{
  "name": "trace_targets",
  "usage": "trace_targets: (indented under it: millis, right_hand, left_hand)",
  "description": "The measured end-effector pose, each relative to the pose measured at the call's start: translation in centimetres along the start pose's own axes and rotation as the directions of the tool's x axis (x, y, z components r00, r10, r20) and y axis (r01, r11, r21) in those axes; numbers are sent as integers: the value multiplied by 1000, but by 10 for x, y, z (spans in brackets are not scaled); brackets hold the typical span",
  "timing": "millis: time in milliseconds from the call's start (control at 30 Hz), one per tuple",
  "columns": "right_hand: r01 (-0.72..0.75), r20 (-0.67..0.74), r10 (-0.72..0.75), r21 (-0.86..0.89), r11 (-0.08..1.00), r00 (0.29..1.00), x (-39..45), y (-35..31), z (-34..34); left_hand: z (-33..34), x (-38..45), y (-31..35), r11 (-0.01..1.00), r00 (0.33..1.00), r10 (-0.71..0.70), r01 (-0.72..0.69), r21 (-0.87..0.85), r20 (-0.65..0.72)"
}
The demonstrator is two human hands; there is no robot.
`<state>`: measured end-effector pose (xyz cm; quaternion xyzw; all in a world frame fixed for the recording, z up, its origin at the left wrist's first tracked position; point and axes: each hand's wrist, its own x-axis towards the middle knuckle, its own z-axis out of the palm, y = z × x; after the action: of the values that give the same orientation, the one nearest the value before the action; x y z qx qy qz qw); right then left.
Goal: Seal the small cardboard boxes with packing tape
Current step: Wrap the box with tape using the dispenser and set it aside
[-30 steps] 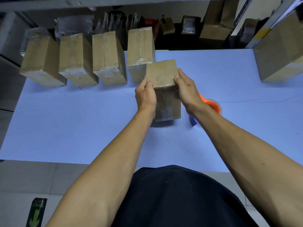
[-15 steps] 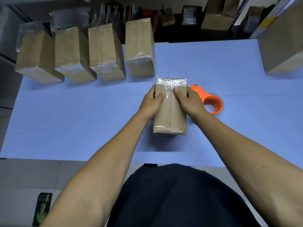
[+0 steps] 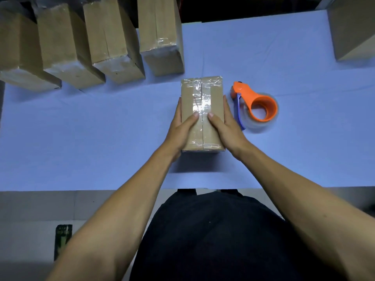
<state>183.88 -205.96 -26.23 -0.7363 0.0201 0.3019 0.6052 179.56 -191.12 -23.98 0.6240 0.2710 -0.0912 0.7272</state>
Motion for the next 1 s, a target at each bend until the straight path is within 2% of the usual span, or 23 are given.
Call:
trace_targets:
  millis: [200,300,400,533,733,1000]
  right_hand:
    - [100,-43,-98,40,994,994,17,-40,-16]
    - [143,-71,-141,17,990,987,40,-69,-36]
    - [152,-105,-155,-33,988,982,68,-93,-56]
    - [101,-92,-107,-64,993,990,116,-107,-75]
    - [-33,-65,28,-91,995,998,167,-101,-83]
    - [27,-82,-40,-157,987,996,223,-115,-79]
  left_hand:
    - [14,15,43,995,995,98,-98,-28,6]
    - [25,41,77,989,989,148,-148,-11,20]
    - [38,71,104,990,990,141,-141,6,25]
    - [51,115,120,989,989,146,-146,35,-7]
    - [60,173,114,981,993,51,-31,189,-103]
    - [58,220,125,968,969,158,-114,224,-190]
